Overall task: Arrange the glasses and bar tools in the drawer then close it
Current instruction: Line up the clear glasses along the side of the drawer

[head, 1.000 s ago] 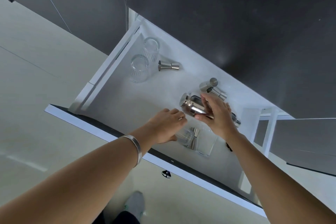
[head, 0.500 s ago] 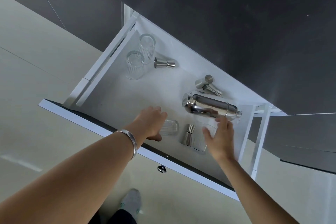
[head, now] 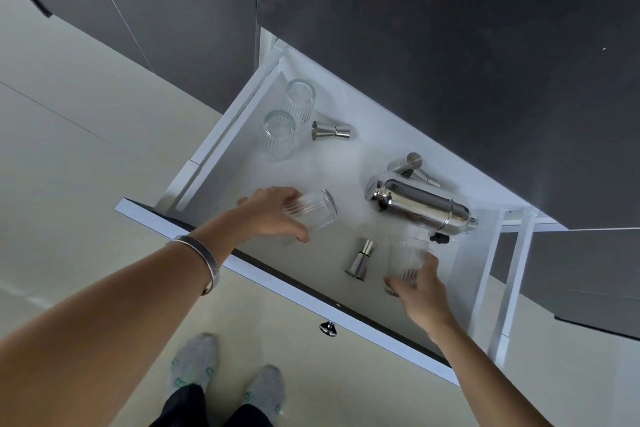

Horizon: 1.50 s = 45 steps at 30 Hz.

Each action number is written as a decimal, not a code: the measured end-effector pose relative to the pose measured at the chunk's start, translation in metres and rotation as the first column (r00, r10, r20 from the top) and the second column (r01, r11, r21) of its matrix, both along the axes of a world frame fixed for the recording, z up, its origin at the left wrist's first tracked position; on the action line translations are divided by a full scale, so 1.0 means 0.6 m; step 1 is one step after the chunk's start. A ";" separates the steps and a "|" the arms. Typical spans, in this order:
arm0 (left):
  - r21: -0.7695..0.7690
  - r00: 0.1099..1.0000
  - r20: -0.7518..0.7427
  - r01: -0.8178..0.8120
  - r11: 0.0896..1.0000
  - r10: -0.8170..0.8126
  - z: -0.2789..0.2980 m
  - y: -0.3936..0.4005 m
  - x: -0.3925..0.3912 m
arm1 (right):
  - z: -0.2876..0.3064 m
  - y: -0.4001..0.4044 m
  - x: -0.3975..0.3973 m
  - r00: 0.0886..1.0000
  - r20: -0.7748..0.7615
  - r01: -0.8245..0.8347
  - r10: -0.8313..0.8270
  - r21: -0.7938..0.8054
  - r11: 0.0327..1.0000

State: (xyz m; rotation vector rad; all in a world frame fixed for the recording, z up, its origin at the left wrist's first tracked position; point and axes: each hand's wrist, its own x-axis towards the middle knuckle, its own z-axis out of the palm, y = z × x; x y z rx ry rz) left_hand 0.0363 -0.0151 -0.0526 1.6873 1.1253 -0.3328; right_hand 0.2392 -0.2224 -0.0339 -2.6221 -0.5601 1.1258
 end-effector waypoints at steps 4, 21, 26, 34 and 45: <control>-0.003 0.997 0.000 -0.078 0.997 0.078 0.008 0.031 -0.026 | 0.027 0.018 -0.018 0.989 -0.019 -0.145 0.147 0.081 0.986; 0.308 0.990 -0.077 0.133 0.942 -0.115 0.022 0.067 -0.080 | 0.011 0.223 -0.112 0.714 0.243 -0.663 0.656 -0.066 0.746; 0.298 0.981 -0.109 0.188 0.936 -0.162 0.028 0.066 -0.084 | 0.004 0.257 -0.129 0.644 0.321 -0.720 0.695 -0.053 0.692; 0.417 0.943 -0.137 0.333 0.846 -0.304 0.060 0.056 -0.111 | -0.024 0.244 -0.148 0.797 0.306 -0.600 0.520 0.313 0.736; 0.502 0.940 -0.161 0.340 0.795 -0.300 0.064 0.061 -0.138 | -0.055 0.274 -0.192 0.778 0.374 -0.627 0.505 0.516 0.584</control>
